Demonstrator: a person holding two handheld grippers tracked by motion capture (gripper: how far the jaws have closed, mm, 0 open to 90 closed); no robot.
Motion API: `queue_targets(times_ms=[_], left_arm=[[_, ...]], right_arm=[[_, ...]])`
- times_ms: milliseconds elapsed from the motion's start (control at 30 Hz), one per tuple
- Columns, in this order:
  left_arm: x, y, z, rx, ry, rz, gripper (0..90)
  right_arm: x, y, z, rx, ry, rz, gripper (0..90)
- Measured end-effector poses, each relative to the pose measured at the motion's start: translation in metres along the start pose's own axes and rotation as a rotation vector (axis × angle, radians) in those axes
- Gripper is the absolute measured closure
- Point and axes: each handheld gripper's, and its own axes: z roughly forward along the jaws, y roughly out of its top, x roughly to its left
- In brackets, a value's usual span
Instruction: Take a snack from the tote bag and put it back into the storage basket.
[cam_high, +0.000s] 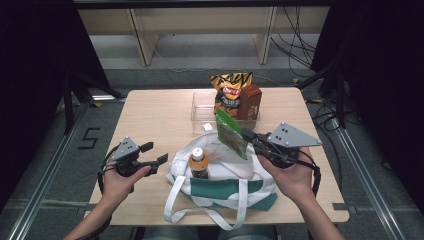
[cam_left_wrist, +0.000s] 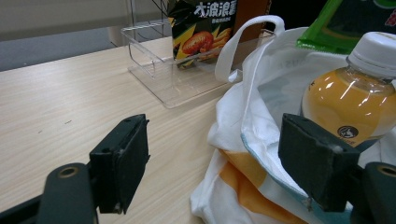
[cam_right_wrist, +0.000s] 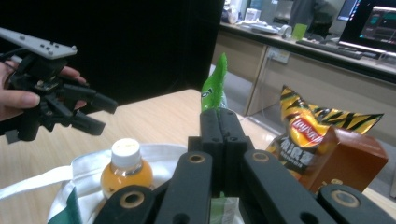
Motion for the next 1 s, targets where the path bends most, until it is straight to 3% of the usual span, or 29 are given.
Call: queue_targets(times_ms=[100,300,567,633,767,800,833,1000], left_arm=[[0.0,0.0,0.0,0.0,0.0,0.0,24.1],[0.0,0.0,0.001,-0.005,-0.008,0.001,24.2],[0.0,0.0,0.0,-0.001,0.0,0.0,24.1],[0.0,0.0,0.0,-0.001,0.0,0.001,24.1],[0.0,0.0,0.0,0.0,0.0,0.001,24.1],[0.0,0.0,0.0,-0.001,-0.001,0.0,24.2],[0.0,0.0,0.0,-0.001,0.0,-0.001,24.1],[0.0,0.0,0.0,-0.004,-0.001,0.0,24.2]], right_arm=[[-0.004,0.004,-0.002,-0.02,-0.028,-0.029,90.0],[-0.007,0.012,-0.002,-0.047,-0.038,-0.045,90.0],[-0.009,0.02,0.0,-0.064,-0.039,-0.033,90.0],[-0.011,0.022,0.001,-0.077,-0.051,-0.057,90.0],[-0.013,0.025,0.003,-0.086,-0.058,-0.049,90.0],[-0.015,0.027,0.003,-0.09,-0.068,-0.076,90.0],[-0.013,0.027,0.003,-0.084,-0.059,-0.045,90.0],[-0.016,0.031,0.006,-0.106,-0.072,-0.067,90.0]])
